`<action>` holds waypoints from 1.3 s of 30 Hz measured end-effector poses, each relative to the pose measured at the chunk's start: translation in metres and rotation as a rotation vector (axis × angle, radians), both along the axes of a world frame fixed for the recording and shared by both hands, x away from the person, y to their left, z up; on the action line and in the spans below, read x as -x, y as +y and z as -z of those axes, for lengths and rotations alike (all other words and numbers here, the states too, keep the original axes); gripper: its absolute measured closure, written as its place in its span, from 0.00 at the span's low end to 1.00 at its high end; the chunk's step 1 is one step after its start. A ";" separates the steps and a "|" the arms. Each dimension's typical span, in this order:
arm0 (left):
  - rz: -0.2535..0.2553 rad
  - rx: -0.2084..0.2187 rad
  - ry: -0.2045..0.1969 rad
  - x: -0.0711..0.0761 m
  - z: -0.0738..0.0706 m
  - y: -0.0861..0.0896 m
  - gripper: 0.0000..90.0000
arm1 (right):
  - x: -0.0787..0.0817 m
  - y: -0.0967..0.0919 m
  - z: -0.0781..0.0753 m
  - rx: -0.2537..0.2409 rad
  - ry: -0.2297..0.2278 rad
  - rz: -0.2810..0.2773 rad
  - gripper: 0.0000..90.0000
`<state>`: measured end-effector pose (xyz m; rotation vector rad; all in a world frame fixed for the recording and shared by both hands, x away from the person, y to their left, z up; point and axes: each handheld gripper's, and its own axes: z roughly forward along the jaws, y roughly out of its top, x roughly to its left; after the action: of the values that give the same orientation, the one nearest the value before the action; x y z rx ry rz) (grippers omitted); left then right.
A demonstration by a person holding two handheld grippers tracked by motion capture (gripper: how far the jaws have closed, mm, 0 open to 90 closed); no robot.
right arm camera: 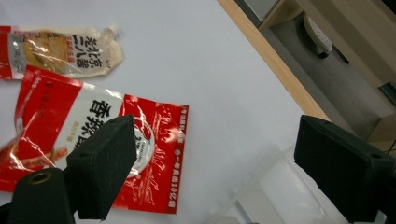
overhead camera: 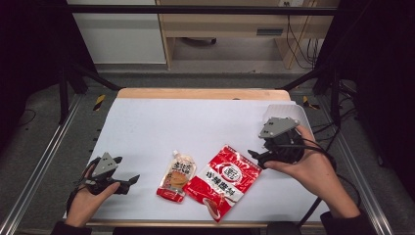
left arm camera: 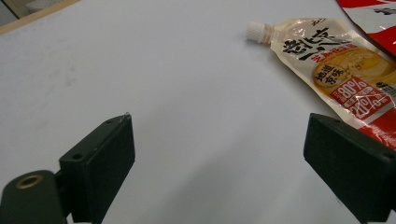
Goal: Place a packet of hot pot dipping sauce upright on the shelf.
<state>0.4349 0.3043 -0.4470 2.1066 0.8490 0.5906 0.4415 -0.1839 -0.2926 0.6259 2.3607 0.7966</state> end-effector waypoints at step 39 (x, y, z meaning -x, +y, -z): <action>0.007 -0.012 -0.024 0.005 -0.003 -0.010 0.11 | -0.012 0.128 0.064 -0.143 0.025 -0.038 0.26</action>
<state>0.4302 0.2947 -0.4439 2.1081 0.8262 0.6173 0.4535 -0.0554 -0.3568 0.6542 2.3596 0.9870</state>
